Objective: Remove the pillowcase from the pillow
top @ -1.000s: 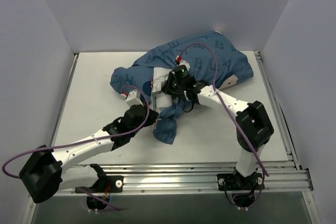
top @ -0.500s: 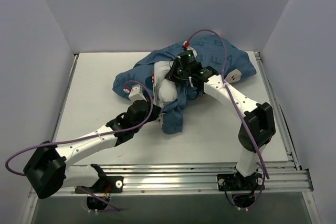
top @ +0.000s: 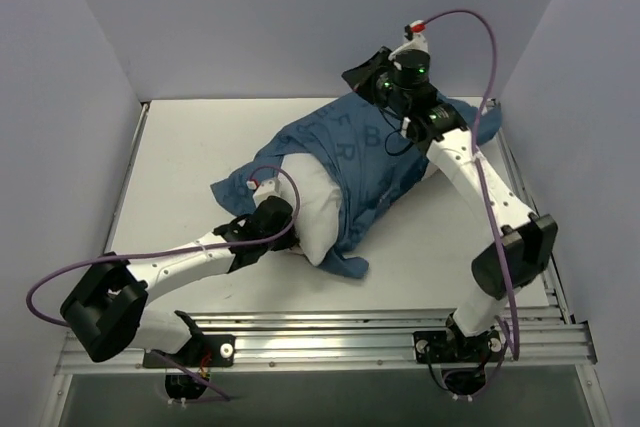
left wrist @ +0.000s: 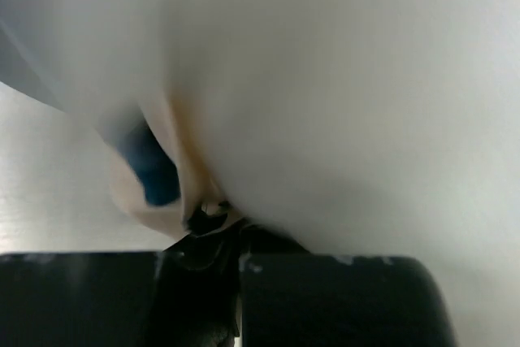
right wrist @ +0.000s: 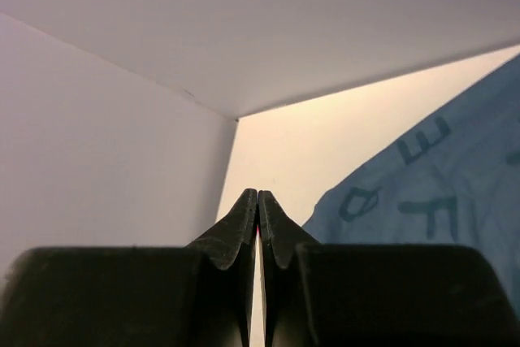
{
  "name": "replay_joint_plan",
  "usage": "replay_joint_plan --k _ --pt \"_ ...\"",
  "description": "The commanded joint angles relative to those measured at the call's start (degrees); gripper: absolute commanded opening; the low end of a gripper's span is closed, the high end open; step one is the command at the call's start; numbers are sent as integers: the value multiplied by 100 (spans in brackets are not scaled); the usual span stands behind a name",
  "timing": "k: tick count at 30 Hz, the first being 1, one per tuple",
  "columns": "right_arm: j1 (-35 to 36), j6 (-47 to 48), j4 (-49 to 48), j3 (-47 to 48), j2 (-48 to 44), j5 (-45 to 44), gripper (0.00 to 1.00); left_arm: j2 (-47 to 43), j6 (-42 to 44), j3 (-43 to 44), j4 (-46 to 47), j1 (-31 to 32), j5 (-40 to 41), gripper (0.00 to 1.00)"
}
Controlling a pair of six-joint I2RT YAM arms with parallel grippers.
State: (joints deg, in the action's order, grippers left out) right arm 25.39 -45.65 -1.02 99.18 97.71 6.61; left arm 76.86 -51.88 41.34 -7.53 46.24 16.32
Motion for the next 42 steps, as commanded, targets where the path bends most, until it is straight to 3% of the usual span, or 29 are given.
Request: replay_joint_plan --k 1,8,11,12,13,16,20,24,28,35,42 --pt "36 82 -672 -798 -989 630 0 206 -59 5 -443 -219 -269 2" --pt "98 1144 574 -3245 -3125 508 0 -109 -481 -548 120 -651 -269 3" --pt "377 1637 1094 -3929 -3504 403 0 -363 -403 -540 129 -625 -365 21" --pt "518 1699 1103 -4098 -3592 289 0 -452 -298 -513 94 -607 -383 33" --pt "668 1743 1104 -4256 -3679 131 1 -540 -227 -470 -28 -590 -384 38" --pt "1239 1831 1007 -4652 -3733 -484 21 -1136 98 -233 -536 -572 -235 64" --pt "1723 2155 709 -4592 -3523 -950 51 -1647 511 276 -1346 -826 -23 81" --pt "2573 2797 735 -3907 -2961 -1915 73 -1867 1002 742 -1883 -1397 -312 83" --pt "3042 3535 515 -3047 -2058 -2243 90 -1702 1443 1059 -1902 -1722 -575 83" --pt "3139 4248 -30 -2307 -702 -2533 96 -744 1812 1569 -1032 -2215 -1832 79" --pt "2911 4188 -136 -2560 20 -2656 94 -31 1910 1877 -794 -2391 -1921 74"
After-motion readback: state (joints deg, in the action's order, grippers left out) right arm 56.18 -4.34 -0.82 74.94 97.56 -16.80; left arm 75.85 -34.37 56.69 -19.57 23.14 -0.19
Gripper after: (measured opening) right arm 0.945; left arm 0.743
